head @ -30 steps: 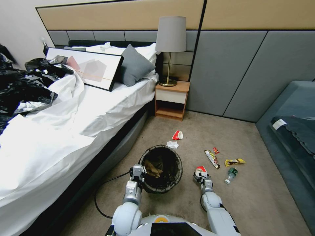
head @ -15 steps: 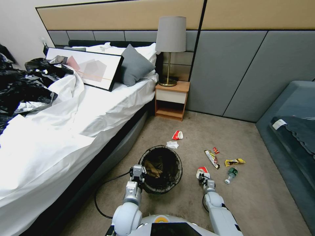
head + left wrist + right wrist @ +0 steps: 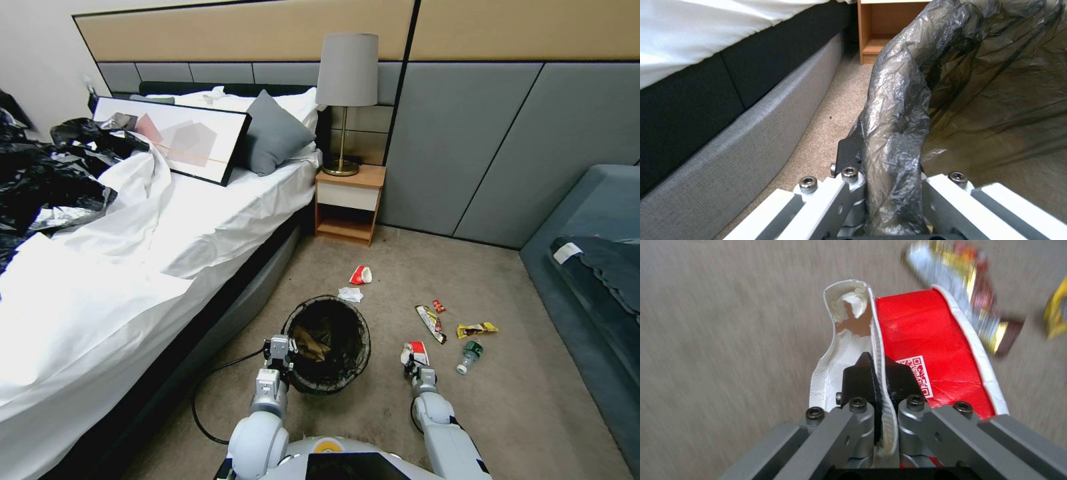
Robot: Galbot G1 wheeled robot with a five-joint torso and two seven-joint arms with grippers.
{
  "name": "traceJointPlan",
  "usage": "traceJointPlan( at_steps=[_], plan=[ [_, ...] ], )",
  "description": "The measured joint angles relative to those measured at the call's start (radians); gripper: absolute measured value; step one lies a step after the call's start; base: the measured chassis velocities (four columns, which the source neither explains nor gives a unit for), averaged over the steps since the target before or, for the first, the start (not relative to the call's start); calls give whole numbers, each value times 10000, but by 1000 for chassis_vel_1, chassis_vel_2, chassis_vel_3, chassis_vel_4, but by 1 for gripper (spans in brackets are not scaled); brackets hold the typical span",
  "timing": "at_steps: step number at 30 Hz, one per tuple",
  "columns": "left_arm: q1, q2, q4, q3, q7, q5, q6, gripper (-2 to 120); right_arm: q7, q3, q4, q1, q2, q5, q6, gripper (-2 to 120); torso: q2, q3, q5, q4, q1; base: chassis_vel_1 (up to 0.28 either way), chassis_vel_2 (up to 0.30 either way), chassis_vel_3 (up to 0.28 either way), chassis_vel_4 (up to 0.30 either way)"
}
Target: Pick up the trash bin, then pick up the garbage from the floor and place it into the trash bin.
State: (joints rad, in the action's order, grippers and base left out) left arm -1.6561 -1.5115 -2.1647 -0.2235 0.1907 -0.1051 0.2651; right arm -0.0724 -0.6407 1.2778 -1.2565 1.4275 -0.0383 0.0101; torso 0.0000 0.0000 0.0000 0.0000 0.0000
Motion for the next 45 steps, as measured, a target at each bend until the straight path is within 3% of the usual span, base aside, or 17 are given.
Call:
traceJointPlan(
  at_steps=[4, 6, 8, 10, 15, 18, 20, 22, 30, 35, 37, 45],
  plan=[
    [11, 7, 49, 33, -1, 1, 0, 1, -53, 126, 1028, -269, 58, -33, 437, 0, 0, 0, -1, 1, 0, 0, 0, 0, 0],
    [15, 28, 92, 66, -6, -1, 0, 1, -44, 307, 2219, -566, 161, -116, 890, 0, 0, 0, 1, -1, 0, 0, 0, 0, 0],
    [15, 29, 104, 70, -7, -3, 0, 1, -25, 362, 2597, -652, 193, -127, 984, 0, 0, 0, 0, 0, 0, 0, 0, 0, 0],
    [17, 37, 146, 105, -10, -10, 0, 1, 98, 571, 4118, -994, 297, -173, 1179, 0, 0, 0, -3, 1, 0, 0, 0, 0, 0],
    [31, 40, 182, 170, -20, -14, 0, 1, 316, 848, 5766, -1359, 334, -191, 1348, 0, 0, 0, -3, 1, 0, 0, 0, 0, 0],
    [47, 41, 199, 209, -37, -21, 2, 1, 946, 1237, 7334, -1727, 191, -173, 1791, 0, 0, 0, -3, 1, 0, 0, 0, 0, 0],
    [48, 42, 199, 210, -39, -21, 4, 1, 1000, 1270, 7417, -1751, 175, -173, 1828, 0, 0, 0, -3, 0, 0, 0, 0, 0, 0],
    [64, 47, 189, 196, -61, -21, 22, 1, 2165, 1679, 8364, -2157, -98, -144, 2450, 0, 0, 0, -1, 1, 0, 0, 0, 0, 0],
    [67, 32, 179, 178, -65, -22, 30, 1, 3811, 2394, 8800, -2746, -483, 19, 3311, 0, 0, 0, -1, 1, 0, 0, 0, 0, 0],
    [68, 25, 176, 176, -65, -23, 30, 1, 3981, 2600, 8761, -2886, -537, 106, 3450, 0, 0, -1, 0, 0, 0, 0, 0, 0, 0],
    [68, -6, 171, 173, -74, -38, 32, 1, 4172, 3254, 8463, -3378, -601, 539, 3730, 0, 0, 0, 0, 0, 0, 0, 0, 0, 0],
    [92, -18, 168, 183, -88, -47, 36, 1, 4206, 3918, 7471, -3971, -459, 1463, 4309, 0, 0, 0, 0, 0, -1, 0, 0, 0, 0]
  ],
)
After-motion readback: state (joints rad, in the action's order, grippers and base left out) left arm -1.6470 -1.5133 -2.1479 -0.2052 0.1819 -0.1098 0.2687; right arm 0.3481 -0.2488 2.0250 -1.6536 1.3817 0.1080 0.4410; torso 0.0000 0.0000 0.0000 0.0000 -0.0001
